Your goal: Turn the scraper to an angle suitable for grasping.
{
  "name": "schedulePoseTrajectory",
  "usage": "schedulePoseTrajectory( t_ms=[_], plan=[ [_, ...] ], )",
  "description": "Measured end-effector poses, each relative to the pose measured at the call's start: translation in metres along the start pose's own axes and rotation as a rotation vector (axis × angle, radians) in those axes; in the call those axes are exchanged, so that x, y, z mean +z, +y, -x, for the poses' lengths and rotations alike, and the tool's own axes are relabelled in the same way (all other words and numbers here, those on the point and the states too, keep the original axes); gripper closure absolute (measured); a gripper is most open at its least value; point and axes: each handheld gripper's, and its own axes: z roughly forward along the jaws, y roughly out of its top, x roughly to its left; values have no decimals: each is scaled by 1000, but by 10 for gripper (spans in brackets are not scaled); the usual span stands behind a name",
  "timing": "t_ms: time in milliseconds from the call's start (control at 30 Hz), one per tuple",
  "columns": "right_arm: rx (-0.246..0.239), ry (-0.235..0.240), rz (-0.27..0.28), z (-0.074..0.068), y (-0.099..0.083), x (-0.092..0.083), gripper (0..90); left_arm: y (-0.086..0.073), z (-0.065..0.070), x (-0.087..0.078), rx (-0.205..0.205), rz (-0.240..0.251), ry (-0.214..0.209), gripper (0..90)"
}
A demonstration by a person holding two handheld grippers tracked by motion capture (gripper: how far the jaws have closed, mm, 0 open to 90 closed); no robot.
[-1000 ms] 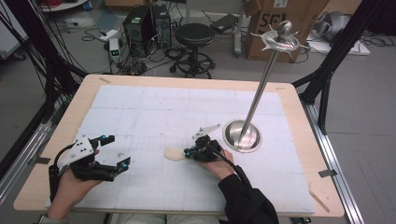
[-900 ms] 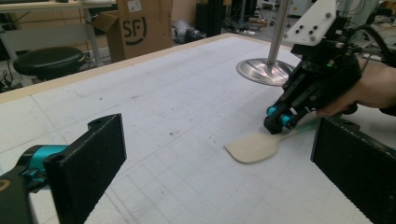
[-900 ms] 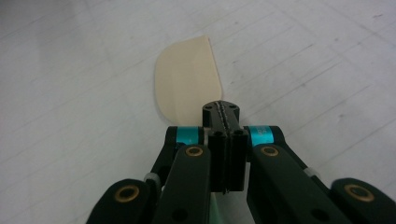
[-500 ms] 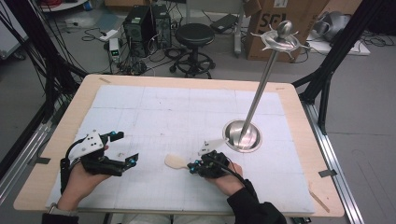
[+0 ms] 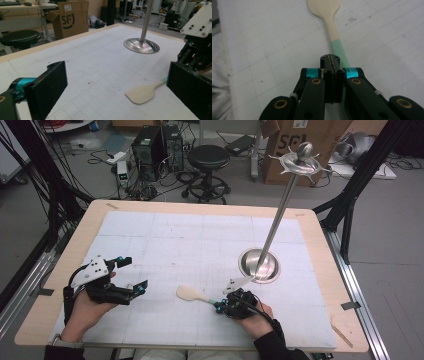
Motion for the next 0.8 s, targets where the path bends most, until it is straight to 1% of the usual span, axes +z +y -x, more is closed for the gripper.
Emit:
schedulePoseTrajectory(
  t_ms=[33, 67, 100, 133, 167, 200, 233, 267, 333, 367, 400, 433, 467, 500, 533, 600, 667, 800],
  plan=[
    [-7, -10, -1, 0, 1, 0, 900, 0, 0, 0, 2, 0, 0, 39],
    [-22, -39, 6, 2, 2, 1, 900, 0, 1, 0, 2, 1, 3, 39],
    [-22, -39, 6, 2, 2, 1, 900, 0, 2, -1, 1, 1, 2, 39],
    [-20, -56, 10, 4, 3, 2, 900, 0, 2, -1, 2, 2, 4, 39],
    [-19, -76, 24, 9, 5, 5, 900, 0, 3, -1, 3, 1, 2, 39],
    [-19, -76, 24, 9, 5, 5, 900, 0, 3, -2, 6, -2, 3, 39],
    [-23, -87, 30, 11, 6, 6, 900, -1, 3, -2, 4, -2, 4, 39],
    [-6, -98, 35, 14, 8, 8, 900, -2, 4, -3, 4, -4, 2, 39],
    [-15, -105, 43, 16, 9, 9, 900, -3, 3, -4, 5, -9, 9, 39],
    [-19, -126, 53, 18, 12, 12, 900, -3, 3, -5, 5, -8, 11, 39],
    [-15, -134, 59, 20, 13, 14, 900, -4, 3, -6, 2, -8, 13, 39],
    [-15, -134, 59, 20, 13, 14, 900, -4, 3, -8, -4, -6, 18, 39],
    [-26, -166, 72, 23, 17, 18, 900, -4, 2, -9, 0, -6, 20, 39],
    [-25, -175, 79, 24, 19, 20, 900, -4, 2, -10, -2, -4, 25, 39],
    [-27, -195, 83, 25, 21, 23, 900, -5, 2, -11, -2, -6, 25, 39],
    [-44, -222, 96, 27, 25, 28, 900, -5, 3, -13, -3, -6, 29, 39],
    [-45, -237, 106, 29, 28, 32, 900, -6, 3, -14, -3, -7, 34, 39],
    [-43, -235, 119, 30, 32, 33, 900, -7, 2, -17, -2, -13, 41, 39]
  ],
)
